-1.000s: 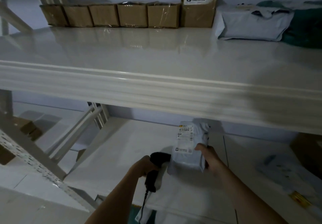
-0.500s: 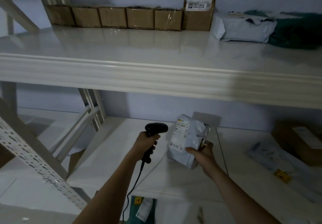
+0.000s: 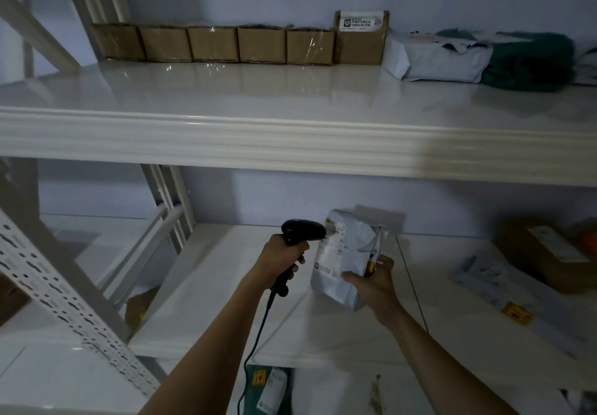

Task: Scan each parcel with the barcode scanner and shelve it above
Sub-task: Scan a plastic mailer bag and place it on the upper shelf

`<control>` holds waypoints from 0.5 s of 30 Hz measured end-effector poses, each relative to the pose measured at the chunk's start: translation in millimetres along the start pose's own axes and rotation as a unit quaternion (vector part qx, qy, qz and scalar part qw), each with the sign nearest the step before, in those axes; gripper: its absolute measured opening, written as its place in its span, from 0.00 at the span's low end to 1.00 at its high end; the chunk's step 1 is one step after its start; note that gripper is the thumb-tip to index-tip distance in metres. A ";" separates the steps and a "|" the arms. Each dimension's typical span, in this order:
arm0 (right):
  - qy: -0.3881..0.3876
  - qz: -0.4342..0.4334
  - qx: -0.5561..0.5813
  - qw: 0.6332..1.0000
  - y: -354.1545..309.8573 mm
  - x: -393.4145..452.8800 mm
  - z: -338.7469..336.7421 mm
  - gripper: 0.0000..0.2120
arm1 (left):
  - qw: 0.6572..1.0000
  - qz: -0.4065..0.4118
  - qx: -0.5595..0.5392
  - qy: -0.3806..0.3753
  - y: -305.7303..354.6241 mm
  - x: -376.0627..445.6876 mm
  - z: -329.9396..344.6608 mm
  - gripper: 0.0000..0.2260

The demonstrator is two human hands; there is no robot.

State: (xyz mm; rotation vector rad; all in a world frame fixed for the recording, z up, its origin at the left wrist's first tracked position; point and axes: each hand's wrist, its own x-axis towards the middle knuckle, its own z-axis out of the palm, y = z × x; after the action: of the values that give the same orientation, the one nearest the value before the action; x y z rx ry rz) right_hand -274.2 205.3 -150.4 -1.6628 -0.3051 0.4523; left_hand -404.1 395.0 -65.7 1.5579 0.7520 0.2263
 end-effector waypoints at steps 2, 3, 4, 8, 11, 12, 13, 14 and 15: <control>-0.005 0.003 0.002 1.000 -1.0 0.7 1.4 0.35 | 1.000 0.002 -0.001 -0.006 0.7 -0.4 -1.0 0.10; -0.006 0.004 0.002 1.000 -1.4 0.7 2.5 0.35 | 1.000 0.003 0.001 -0.008 0.8 -0.6 -1.7 0.09; -0.008 0.005 0.000 1.000 -1.8 0.6 3.4 0.35 | 1.000 0.003 0.003 -0.010 0.8 -0.7 -2.3 0.08; -0.011 0.013 0.002 1.000 -1.3 1.0 5.2 0.35 | 1.000 -0.002 -0.001 -0.018 0.5 -0.8 -4.9 0.07; -0.013 0.018 0.003 1.000 -1.1 2.6 3.7 0.35 | 1.000 -0.008 -0.007 -0.023 0.8 -1.0 -5.1 0.07; -0.014 0.020 0.004 1.000 -1.5 3.2 2.9 0.35 | 1.000 -0.010 -0.009 -0.023 1.0 -0.9 -4.7 0.07; -0.015 0.021 0.005 1.000 -2.1 3.6 2.6 0.35 | 1.000 -0.010 -0.011 -0.024 1.1 -0.9 -4.4 0.07; -0.016 0.022 0.006 1.000 -2.5 4.1 2.2 0.35 | 1.000 -0.010 -0.013 -0.026 1.6 -0.7 -4.1 0.06; -0.018 0.023 0.008 1.000 -2.7 5.0 2.1 0.35 | 0.999 -0.008 -0.014 -0.028 1.9 -0.3 -4.0 0.06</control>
State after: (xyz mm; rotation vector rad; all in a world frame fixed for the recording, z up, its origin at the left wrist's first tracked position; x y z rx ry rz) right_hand -270.5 209.8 -148.5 -1.6502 -0.2900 0.5178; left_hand -406.0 398.2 -63.2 1.5247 0.7153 0.1799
